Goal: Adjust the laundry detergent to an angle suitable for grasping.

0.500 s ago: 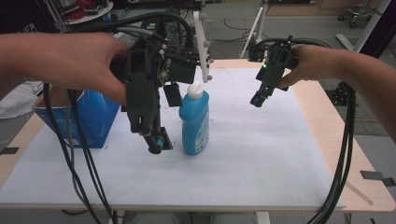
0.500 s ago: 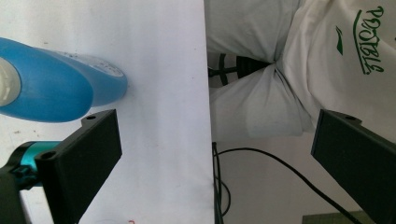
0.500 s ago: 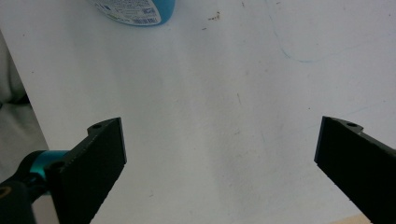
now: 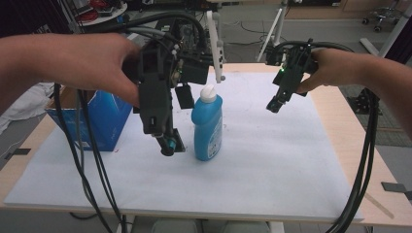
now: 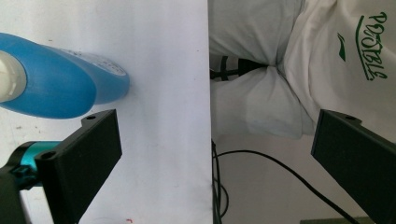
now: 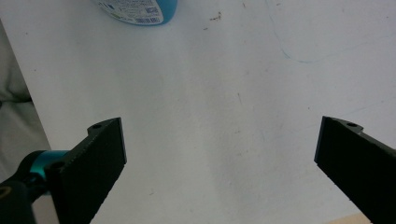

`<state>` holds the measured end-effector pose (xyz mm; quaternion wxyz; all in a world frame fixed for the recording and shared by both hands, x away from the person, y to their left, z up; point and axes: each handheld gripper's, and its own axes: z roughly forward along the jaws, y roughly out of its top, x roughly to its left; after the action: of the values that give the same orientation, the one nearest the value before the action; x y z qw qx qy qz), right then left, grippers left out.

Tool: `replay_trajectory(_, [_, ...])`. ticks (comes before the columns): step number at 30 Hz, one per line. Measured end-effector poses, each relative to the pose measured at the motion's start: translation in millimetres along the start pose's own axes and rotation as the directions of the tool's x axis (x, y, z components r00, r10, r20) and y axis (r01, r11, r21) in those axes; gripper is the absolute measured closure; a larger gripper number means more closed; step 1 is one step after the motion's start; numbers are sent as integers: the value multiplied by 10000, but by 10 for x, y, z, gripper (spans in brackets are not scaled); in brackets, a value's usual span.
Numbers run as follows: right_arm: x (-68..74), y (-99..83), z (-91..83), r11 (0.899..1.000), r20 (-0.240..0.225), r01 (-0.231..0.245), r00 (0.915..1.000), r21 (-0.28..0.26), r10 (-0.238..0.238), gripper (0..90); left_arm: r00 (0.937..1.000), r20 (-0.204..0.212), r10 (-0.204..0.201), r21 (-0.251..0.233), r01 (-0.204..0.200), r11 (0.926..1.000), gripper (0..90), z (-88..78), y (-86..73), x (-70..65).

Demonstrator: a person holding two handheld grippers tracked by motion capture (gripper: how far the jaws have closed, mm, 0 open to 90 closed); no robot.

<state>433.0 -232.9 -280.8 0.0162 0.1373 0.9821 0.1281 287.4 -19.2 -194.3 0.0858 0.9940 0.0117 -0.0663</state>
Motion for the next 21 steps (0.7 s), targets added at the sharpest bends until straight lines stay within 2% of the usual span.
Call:
replay_trajectory(8, [33,1,-17,10000,28,87,10000,-34,-87,12,10000,-79,55,-4,-55,10000,17,-9,3,-42])
replay_trajectory(21, [44,-13,-29,10000,53,46,10000,-9,-46,12,9999,-164,-9,15,9,10000,17,-30,22,-27])
